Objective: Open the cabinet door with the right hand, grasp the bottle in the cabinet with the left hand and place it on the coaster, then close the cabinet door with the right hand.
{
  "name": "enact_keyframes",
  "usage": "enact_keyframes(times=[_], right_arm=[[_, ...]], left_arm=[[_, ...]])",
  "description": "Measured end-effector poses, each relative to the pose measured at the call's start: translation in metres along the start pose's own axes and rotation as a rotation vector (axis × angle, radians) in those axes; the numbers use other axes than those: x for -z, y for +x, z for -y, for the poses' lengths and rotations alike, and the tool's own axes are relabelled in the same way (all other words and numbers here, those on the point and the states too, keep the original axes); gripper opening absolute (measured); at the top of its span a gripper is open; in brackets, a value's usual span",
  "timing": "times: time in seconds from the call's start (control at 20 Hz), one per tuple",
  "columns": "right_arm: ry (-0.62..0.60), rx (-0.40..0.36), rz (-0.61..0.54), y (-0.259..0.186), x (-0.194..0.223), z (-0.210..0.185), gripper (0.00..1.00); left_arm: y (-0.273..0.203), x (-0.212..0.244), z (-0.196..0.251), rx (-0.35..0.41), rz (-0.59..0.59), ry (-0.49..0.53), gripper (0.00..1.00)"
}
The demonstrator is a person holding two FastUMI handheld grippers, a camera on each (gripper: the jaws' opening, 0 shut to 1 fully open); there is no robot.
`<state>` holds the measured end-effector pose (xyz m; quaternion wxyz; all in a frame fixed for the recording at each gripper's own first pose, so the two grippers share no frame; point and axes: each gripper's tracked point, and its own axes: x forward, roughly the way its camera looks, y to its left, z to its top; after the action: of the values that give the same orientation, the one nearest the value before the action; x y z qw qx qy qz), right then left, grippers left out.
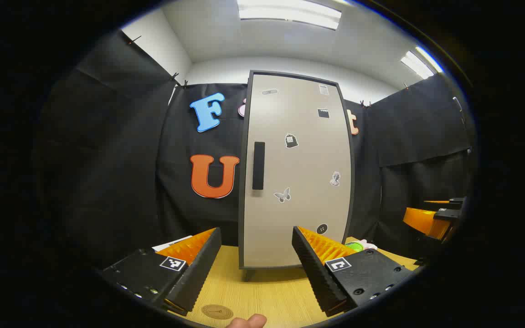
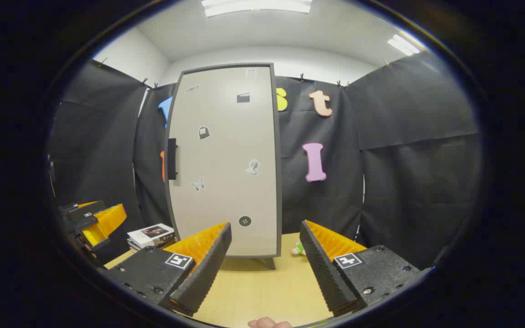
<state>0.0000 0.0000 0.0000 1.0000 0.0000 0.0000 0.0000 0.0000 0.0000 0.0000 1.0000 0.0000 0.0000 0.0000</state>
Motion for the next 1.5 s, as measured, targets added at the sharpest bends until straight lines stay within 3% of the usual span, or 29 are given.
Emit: enact_keyframes(times=[1.5], right_arm=[[-0.01, 0.0, -0.008, 0.016, 0.0, -0.007, 0.98]], left_arm=[[0.002, 0.002, -0.004, 0.0, 0.018, 0.004, 0.95]])
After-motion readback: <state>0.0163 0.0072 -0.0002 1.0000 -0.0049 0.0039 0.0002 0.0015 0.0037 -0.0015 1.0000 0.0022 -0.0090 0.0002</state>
